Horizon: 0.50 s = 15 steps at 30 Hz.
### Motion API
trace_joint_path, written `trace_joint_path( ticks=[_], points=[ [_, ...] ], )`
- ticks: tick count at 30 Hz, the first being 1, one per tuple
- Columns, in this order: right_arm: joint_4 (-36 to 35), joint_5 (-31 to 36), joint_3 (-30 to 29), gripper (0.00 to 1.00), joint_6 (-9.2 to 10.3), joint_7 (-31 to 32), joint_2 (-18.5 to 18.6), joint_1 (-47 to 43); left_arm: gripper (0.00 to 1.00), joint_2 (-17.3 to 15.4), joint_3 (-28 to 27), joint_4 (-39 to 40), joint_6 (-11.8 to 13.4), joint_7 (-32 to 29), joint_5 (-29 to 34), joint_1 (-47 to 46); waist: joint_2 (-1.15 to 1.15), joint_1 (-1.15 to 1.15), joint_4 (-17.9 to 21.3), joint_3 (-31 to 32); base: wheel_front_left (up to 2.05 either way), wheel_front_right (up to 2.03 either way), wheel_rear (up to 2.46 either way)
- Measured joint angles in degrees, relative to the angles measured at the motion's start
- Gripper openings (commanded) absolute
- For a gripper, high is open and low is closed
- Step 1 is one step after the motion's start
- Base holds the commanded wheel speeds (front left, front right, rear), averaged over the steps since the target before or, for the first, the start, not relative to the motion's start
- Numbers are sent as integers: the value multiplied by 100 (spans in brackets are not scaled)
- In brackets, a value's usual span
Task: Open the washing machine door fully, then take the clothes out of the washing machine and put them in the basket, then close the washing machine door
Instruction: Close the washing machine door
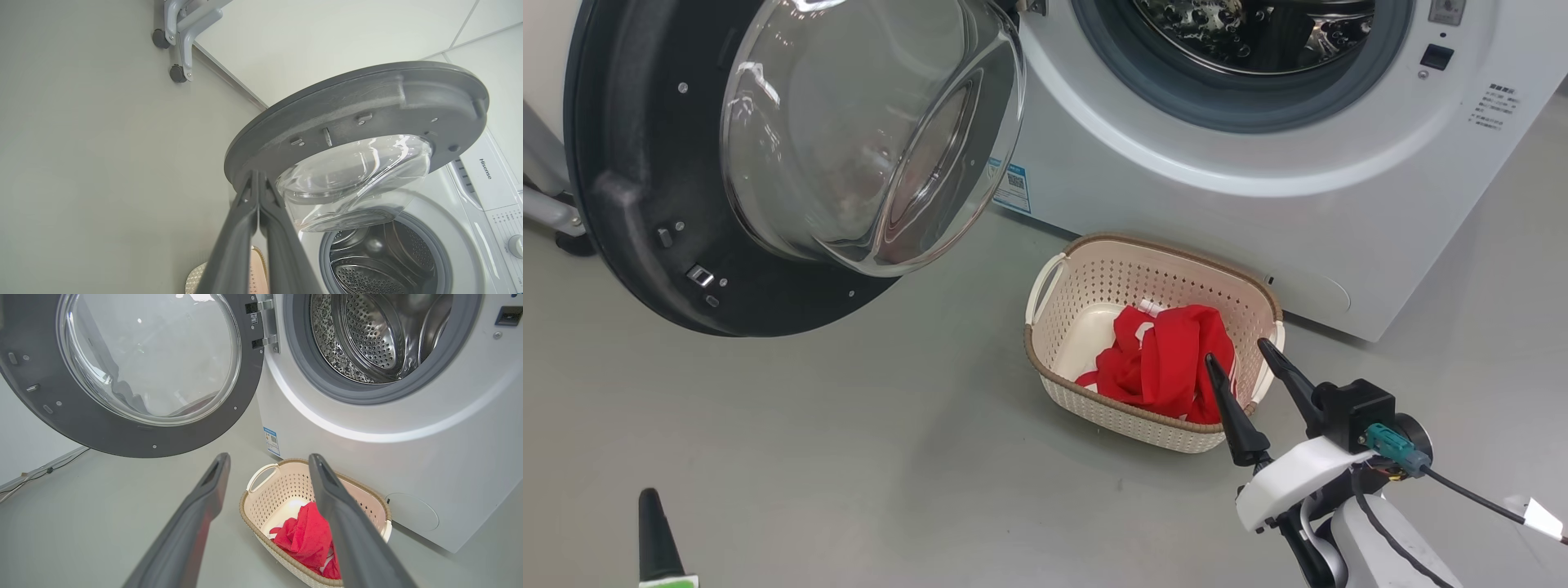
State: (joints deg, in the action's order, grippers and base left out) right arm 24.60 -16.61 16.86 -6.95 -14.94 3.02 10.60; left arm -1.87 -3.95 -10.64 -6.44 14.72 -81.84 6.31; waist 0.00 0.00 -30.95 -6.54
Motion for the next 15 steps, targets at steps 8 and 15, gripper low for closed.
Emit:
trace_joint_path(
  ticks=[8,15],
  points=[
    [-11,0,-68,100,1,0,0,-42,0,-3,-182,-21,-42,-62,-33,-376,0,0,32,17,0,0,0],
    [-27,1,-129,100,4,0,-1,-61,0,-293,-346,-129,-42,-314,-202,-785,0,0,59,29,0,0,0]
  ],
)
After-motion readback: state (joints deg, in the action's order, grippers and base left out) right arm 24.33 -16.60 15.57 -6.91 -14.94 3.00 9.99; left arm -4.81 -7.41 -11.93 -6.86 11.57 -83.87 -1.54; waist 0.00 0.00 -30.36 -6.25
